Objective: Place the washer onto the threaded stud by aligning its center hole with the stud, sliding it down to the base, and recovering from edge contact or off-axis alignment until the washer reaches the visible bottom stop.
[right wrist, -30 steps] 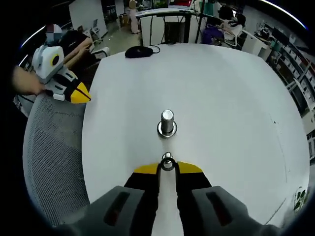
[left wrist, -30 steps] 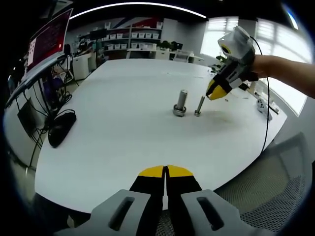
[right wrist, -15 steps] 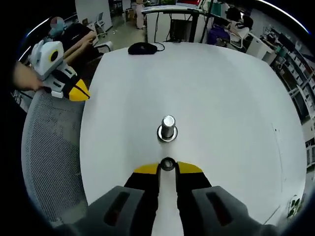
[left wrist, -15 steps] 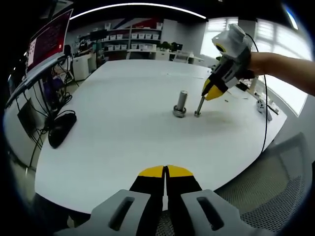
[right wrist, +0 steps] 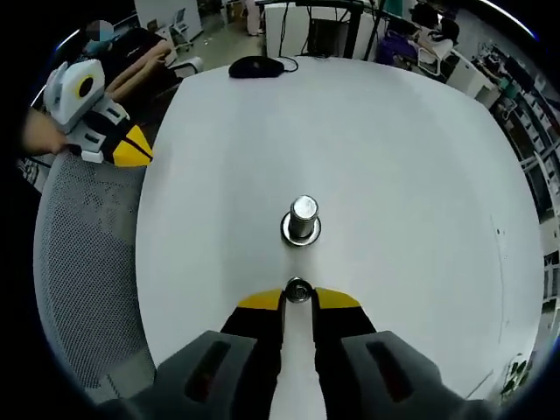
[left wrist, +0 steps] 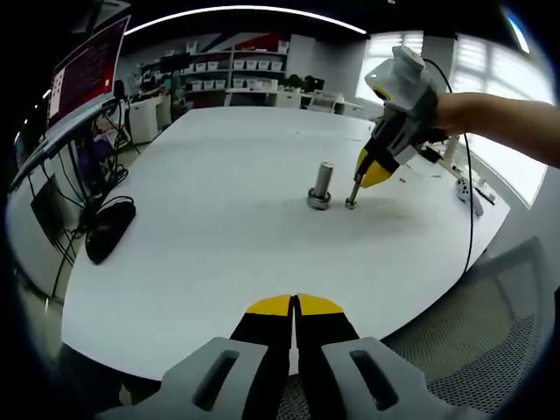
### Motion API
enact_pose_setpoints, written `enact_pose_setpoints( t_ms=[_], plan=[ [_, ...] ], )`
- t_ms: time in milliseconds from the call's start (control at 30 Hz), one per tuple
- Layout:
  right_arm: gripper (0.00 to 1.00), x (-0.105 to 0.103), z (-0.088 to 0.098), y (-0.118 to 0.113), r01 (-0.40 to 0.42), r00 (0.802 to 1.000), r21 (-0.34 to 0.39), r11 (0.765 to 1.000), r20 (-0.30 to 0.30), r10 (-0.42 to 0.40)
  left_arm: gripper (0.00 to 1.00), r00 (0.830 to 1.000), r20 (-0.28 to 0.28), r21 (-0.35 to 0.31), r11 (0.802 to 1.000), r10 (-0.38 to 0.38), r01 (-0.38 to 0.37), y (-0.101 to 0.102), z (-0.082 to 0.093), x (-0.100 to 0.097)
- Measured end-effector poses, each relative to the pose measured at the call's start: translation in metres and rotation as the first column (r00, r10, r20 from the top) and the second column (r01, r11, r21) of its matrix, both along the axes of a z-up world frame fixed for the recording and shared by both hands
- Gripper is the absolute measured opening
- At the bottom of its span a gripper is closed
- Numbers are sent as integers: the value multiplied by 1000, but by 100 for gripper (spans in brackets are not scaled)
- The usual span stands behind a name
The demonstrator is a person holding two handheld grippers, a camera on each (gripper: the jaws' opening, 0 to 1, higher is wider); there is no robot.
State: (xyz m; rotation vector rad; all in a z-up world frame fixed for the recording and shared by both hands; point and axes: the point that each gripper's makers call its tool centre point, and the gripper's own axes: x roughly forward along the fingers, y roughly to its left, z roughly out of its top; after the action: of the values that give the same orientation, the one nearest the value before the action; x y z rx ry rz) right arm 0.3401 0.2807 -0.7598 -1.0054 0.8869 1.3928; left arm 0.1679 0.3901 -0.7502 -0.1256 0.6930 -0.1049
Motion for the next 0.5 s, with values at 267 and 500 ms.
enact_pose_setpoints(
  t_ms=[267,500],
  plan=[
    [14,0,-9,1,12,1000,-23,1000,-13,-12,0,1000,6,0,1000,1,-1,0,1,0],
    [14,0,-20,-1,20,1000,-50,999,-14,-21,0,1000,9,-1,1000,3,-3,1,1,1]
  ],
)
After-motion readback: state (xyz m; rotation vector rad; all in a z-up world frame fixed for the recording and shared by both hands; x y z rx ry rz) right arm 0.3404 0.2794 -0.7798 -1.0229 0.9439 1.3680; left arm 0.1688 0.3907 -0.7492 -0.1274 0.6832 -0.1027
